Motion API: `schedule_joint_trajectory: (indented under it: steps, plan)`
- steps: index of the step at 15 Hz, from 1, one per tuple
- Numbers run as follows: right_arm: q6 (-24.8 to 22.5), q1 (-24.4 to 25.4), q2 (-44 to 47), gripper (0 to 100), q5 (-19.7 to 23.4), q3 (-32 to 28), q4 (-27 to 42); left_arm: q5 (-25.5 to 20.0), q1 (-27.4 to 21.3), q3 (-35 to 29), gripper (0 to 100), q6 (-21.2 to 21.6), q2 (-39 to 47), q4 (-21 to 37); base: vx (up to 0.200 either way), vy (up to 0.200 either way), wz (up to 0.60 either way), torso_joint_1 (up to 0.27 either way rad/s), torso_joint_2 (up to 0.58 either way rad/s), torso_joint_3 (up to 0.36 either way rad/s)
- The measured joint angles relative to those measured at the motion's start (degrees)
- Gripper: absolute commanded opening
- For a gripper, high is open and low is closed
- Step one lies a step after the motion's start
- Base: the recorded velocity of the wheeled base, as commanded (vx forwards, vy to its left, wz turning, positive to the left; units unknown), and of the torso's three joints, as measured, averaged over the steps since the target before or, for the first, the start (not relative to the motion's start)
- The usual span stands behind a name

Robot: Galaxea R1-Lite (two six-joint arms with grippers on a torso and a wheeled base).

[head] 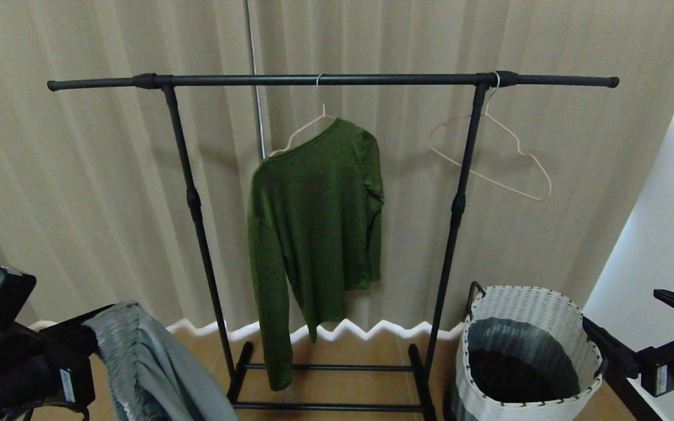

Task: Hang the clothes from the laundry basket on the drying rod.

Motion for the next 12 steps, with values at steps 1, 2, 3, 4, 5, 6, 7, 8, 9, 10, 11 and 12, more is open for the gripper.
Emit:
schedule_joint_trajectory:
  steps: [1, 2, 3, 4, 5, 6, 7, 8, 9, 10, 11, 12]
  plan:
    - [-0.02, -0.01, 0.05, 100, -0.02, 0.02, 0.09, -0.02, -0.01, 0.12, 0, -0.01, 0.05, 0.13, 0.000, 0.000, 0.00, 0.334, -0.47, -0.281]
    - [0.00, -0.04, 0.07, 100, 0.00, 0.05, 0.09, -0.02, -0.04, 0.20, 0, 0.00, 0.13, 0.17, 0.000, 0.000, 0.00, 0.281, -0.45, -0.256]
    - [-0.05, -0.28, 0.07, 100, 0.00, 0.05, 0.07, -0.02, -0.04, 0.23, 0, 0.07, 0.17, 0.11, 0.000, 0.000, 0.00, 0.251, -0.49, -0.261]
    - [-0.09, -0.69, 0.05, 100, 0.00, 0.05, 0.09, 0.00, -0.04, 0.30, 0, 0.07, 0.17, 0.11, 0.000, 0.000, 0.00, 0.242, -0.49, -0.266]
    - [-0.13, -1.17, 0.05, 100, -0.06, 0.09, 0.09, 0.00, -0.06, 0.39, 0, 0.10, 0.17, 0.06, 0.000, 0.000, 0.00, 0.237, -0.50, -0.251]
    - [-0.13, -1.52, 0.05, 100, -0.09, 0.17, 0.07, -0.02, -0.09, 0.41, 0, 0.16, 0.13, 0.09, 0.000, 0.000, 0.00, 0.237, -0.49, -0.261]
    - [-0.16, -1.79, 0.00, 100, -0.11, 0.26, 0.09, -0.02, -0.09, 0.63, 0, 0.35, 0.05, 0.06, 0.000, 0.000, 0.00, 0.246, -0.50, -0.266]
    - [-0.16, -1.90, -0.04, 100, -0.11, 0.33, 0.11, -0.02, -0.09, 0.85, 0, 0.55, 0.00, 0.11, 0.000, 0.000, 0.00, 0.237, -0.51, -0.271]
    - [-0.16, -1.99, -0.20, 100, -0.15, 0.35, 0.09, 0.00, -0.09, 1.08, 0, 2.11, -0.05, 0.06, 0.000, 0.000, 0.00, 0.237, -0.51, -0.276]
    - [-0.11, -1.99, -0.39, 100, -0.17, 0.37, 0.11, -0.02, -0.09, 1.29, 0, 2.71, -0.06, 0.11, 0.000, 0.000, 0.00, 0.246, -0.53, -0.276]
    - [-0.13, -2.01, -0.59, 100, -0.22, 0.37, 0.16, -0.02, -0.09, 1.38, 0, 2.82, -0.06, 0.09, 0.000, 0.000, 0.00, 0.251, -0.52, -0.271]
    - [-0.11, -2.02, -0.72, 100, -0.26, 0.37, 0.16, -0.02, -0.09, 1.46, 0, 2.84, -0.09, 0.09, 0.000, 0.000, 0.00, 0.256, -0.53, -0.266]
